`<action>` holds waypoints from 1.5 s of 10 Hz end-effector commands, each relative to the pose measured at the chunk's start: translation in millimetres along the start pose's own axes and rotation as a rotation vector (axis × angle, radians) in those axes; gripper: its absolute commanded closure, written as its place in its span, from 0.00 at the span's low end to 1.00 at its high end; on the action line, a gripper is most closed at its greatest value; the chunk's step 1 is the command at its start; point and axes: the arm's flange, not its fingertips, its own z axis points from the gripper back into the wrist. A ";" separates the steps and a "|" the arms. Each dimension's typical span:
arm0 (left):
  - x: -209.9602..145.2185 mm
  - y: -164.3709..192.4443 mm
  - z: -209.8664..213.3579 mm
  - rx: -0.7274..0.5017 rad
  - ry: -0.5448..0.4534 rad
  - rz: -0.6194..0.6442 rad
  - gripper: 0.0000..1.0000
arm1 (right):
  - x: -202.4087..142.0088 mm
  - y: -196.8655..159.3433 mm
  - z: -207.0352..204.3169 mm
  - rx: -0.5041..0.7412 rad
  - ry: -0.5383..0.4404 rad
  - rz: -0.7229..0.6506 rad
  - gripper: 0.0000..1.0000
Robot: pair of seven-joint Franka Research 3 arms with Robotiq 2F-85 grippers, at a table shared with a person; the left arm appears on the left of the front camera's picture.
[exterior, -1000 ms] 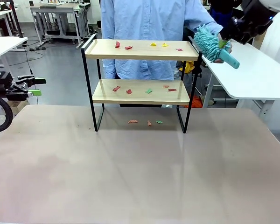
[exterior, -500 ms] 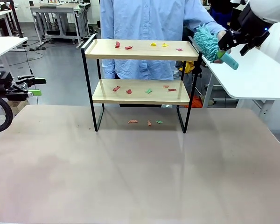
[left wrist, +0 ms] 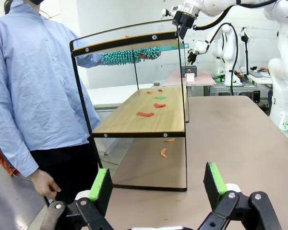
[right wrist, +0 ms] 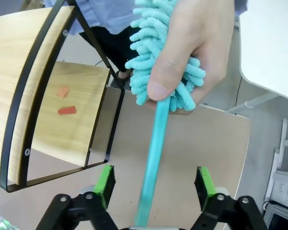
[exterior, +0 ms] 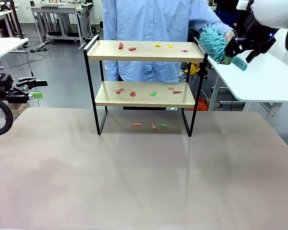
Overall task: Clean the shelf.
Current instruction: Pick up the Duster handed by the human.
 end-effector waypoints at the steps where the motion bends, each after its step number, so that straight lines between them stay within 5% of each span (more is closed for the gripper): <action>1: 2.7 -1.0 -0.4 0.001 -0.003 -0.015 0.00 | 3.9 5.0 1.9 -0.044 -0.005 -0.037 1.00; 3: 2.7 -1.0 -0.4 0.001 -0.003 -0.015 0.00 | 2.8 5.9 3.4 -0.051 -0.018 -0.043 1.00; 4: 2.7 -1.0 -0.4 0.001 -0.003 -0.015 0.00 | 1.5 6.9 4.5 -0.063 -0.021 -0.043 0.85; 6: 2.7 -1.0 -0.4 0.001 -0.003 -0.015 0.00 | 1.0 8.8 6.8 -0.088 -0.023 -0.040 1.00; 11: 2.7 -1.0 -0.4 0.001 -0.003 -0.015 0.00 | -0.3 1.9 12.1 -0.142 -0.022 -0.082 1.00; 13: 2.7 -1.0 -0.4 0.001 -0.003 -0.015 0.00 | -4.5 -7.3 17.2 -0.030 -0.164 -0.045 1.00; 14: 2.7 -1.0 -0.4 0.001 -0.003 -0.015 0.00 | 1.0 -1.7 9.6 -0.111 -0.020 -0.054 1.00; 15: 2.7 -1.0 -0.4 0.001 -0.003 -0.015 0.00 | 1.0 -1.7 9.6 -0.111 -0.020 -0.054 1.00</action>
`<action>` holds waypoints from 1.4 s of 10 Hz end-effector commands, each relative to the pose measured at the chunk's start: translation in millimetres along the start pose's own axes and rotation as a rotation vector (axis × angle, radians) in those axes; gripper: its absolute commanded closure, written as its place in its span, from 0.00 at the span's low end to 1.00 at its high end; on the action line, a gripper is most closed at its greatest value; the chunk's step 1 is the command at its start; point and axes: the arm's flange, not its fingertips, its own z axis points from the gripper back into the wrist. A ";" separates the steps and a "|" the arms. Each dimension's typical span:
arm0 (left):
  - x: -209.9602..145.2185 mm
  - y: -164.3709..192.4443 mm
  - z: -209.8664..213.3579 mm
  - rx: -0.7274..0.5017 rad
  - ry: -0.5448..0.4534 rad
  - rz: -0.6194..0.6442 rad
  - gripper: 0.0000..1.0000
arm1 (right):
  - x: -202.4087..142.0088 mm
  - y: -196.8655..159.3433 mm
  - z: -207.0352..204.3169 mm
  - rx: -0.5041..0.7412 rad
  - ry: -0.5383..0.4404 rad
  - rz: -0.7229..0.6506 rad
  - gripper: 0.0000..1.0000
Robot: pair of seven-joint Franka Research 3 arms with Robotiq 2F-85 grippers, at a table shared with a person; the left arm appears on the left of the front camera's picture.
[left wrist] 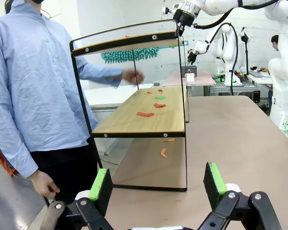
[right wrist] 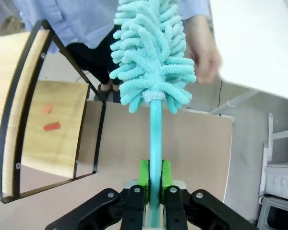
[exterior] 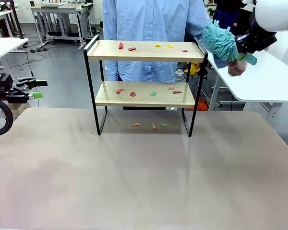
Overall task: Clean the shelf.
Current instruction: Pick up the Duster handed by the human, then clean the specific section of the Shelf indicated by the human with the Duster.
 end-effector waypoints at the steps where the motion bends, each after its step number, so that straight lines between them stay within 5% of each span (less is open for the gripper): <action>1: 2.7 -1.0 -0.4 0.001 -0.003 -0.015 0.00 | -0.5 1.0 -0.5 -0.012 0.024 0.006 1.00; 11: 2.7 -1.0 -0.4 0.001 -0.003 -0.015 0.00 | -0.5 1.0 -0.5 -0.012 0.024 0.006 1.00; 12: 2.7 -1.0 -0.4 0.001 -0.003 -0.015 0.00 | -2.9 0.5 -3.5 -0.004 0.033 0.003 0.87; 14: 2.7 -1.0 -0.4 0.001 -0.003 -0.015 0.00 | -16.9 -26.4 30.6 -0.049 0.126 0.114 0.87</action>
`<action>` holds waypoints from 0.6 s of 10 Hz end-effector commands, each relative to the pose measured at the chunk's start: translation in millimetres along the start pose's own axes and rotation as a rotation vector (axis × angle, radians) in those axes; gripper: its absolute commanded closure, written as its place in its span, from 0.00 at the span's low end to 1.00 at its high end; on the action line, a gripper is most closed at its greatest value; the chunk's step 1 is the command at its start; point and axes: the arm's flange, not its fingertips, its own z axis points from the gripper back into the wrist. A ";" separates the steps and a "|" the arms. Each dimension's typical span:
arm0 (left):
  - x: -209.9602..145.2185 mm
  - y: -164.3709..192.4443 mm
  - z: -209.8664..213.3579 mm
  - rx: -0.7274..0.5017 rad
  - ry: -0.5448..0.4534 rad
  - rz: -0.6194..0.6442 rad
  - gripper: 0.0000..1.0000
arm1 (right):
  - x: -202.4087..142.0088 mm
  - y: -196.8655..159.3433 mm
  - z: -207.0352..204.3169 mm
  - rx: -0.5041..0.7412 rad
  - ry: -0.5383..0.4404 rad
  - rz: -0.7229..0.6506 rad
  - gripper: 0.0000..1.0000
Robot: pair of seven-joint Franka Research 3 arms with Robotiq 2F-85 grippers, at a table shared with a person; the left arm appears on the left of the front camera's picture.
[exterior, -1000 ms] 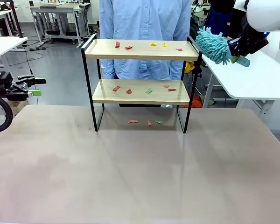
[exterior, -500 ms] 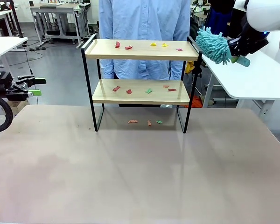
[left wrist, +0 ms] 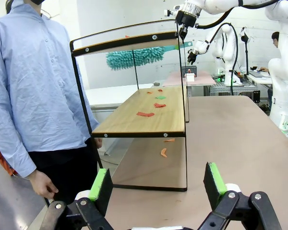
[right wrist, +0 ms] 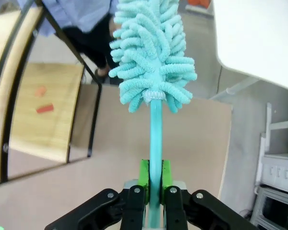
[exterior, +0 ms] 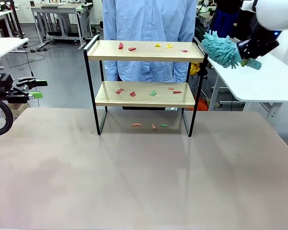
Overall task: Clean the shelf.
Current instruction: Clean the specific section of the Shelf indicated by the human with the Duster.
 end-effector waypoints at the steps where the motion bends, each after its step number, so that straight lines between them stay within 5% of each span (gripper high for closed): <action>1: 2.8 -1.1 -0.5 0.001 -0.003 -0.014 0.00 | -22.3 -33.0 38.6 -0.063 0.101 0.136 0.87; 6: 2.8 -1.1 -0.5 0.001 -0.003 -0.014 0.00 | -94.1 -59.8 89.7 -0.091 0.374 0.467 0.87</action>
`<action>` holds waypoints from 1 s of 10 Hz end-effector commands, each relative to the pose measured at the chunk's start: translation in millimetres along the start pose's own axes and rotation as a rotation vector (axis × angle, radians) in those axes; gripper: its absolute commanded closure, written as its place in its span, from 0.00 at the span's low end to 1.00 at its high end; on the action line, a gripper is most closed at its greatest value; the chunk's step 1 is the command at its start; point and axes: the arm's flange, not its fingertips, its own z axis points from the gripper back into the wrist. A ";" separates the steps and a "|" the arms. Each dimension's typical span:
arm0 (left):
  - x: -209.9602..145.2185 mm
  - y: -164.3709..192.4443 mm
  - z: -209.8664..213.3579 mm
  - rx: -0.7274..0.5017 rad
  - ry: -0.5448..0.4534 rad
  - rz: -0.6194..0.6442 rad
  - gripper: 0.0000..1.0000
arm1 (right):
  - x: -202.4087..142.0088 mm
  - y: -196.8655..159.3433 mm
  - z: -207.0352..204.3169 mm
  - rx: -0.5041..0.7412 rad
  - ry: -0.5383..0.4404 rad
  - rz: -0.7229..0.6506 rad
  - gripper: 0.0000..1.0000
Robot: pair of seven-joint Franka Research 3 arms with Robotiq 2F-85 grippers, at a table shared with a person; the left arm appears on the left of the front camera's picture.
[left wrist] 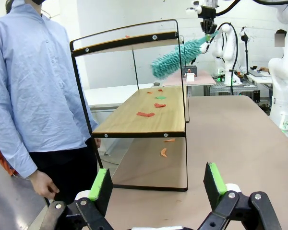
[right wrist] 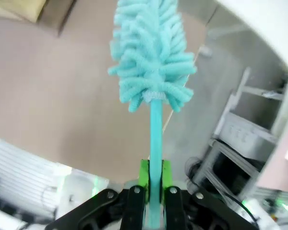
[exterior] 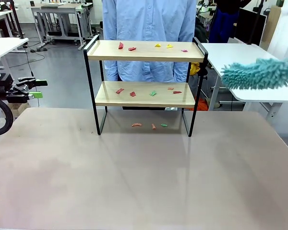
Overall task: Clean the shelf.
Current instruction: Clean the specific section of the Shelf indicated by the human with the Duster.
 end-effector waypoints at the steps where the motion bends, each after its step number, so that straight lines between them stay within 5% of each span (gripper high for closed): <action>1: 2.3 -1.9 -0.5 0.001 -0.004 -0.012 0.00 | -15.3 23.0 -5.4 -0.024 0.090 0.241 0.87; 5: 2.3 -1.9 -0.5 0.001 -0.004 -0.012 0.00 | -29.8 100.1 -27.9 0.054 0.225 0.671 0.87; 10: 2.3 -1.9 -0.5 0.001 -0.004 -0.012 0.00 | 1.9 167.0 -47.2 0.183 0.173 0.960 0.87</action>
